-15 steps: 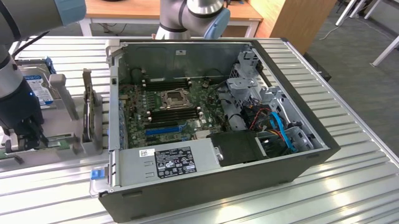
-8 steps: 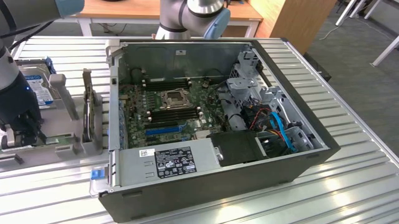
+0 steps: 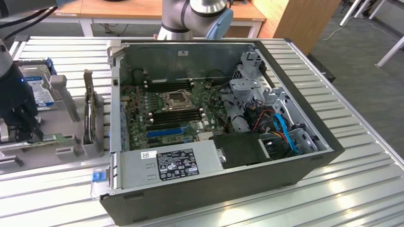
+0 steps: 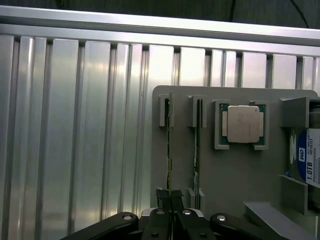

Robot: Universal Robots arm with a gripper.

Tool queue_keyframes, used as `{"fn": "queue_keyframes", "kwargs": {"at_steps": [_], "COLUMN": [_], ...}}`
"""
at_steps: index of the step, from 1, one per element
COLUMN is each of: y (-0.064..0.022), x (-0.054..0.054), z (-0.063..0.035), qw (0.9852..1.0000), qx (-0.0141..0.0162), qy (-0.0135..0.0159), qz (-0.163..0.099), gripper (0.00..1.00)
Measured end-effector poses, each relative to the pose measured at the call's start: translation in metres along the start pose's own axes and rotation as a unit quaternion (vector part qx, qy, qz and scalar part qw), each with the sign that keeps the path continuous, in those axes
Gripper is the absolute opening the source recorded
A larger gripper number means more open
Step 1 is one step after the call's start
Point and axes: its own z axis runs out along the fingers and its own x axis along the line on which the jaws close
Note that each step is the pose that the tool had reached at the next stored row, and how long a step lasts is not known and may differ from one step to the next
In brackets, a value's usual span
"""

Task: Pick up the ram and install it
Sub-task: 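Pick up the ram and move it above insertion slot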

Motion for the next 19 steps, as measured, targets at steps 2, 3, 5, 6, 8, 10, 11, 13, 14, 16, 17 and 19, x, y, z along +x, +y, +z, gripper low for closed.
{"fn": "queue_keyframes", "kwargs": {"at_steps": [2, 3, 5, 6, 8, 10, 11, 13, 14, 16, 17, 19], "y": [0.0001, 0.0001, 0.0002, 0.0003, 0.0003, 0.0004, 0.0005, 0.0006, 0.0006, 0.0007, 0.0008, 0.0009], "x": [0.0, 0.0, 0.0, 0.0, -0.001, -0.001, -0.001, -0.001, -0.001, -0.001, -0.001, -0.001], "z": [-0.0052, -0.008, -0.0141, -0.0173, -0.0233, -0.0298, -0.033, -0.0391, -0.042, -0.0475, -0.0505, -0.0562], "qw": [1.0, 1.0, 1.0, 1.0, 1.0, 1.0, 1.0, 1.0, 1.0, 1.0, 1.0, 1.0], "qx": [0.0, 0.0, 0.0, 0.0, 0.0, 0.0, 0.0, 0.0, 0.0, 0.0, 0.0, 0.0], "qy": [0.0, 0.0, 0.0, 0.0, 0.0, 0.0, 0.0, 0.0, 0.0, 0.0, 0.0, 0.0], "qz": [0.0, 0.0, 0.0, 0.0, 0.0, 0.0, 0.0, 0.0, 0.0, 0.0, 0.0, 0.0], "gripper": [0.12, 0.12, 0.12, 0.12, 0.12, 0.12, 0.12, 0.12, 0.12, 0.12, 0.12, 0.12]}}
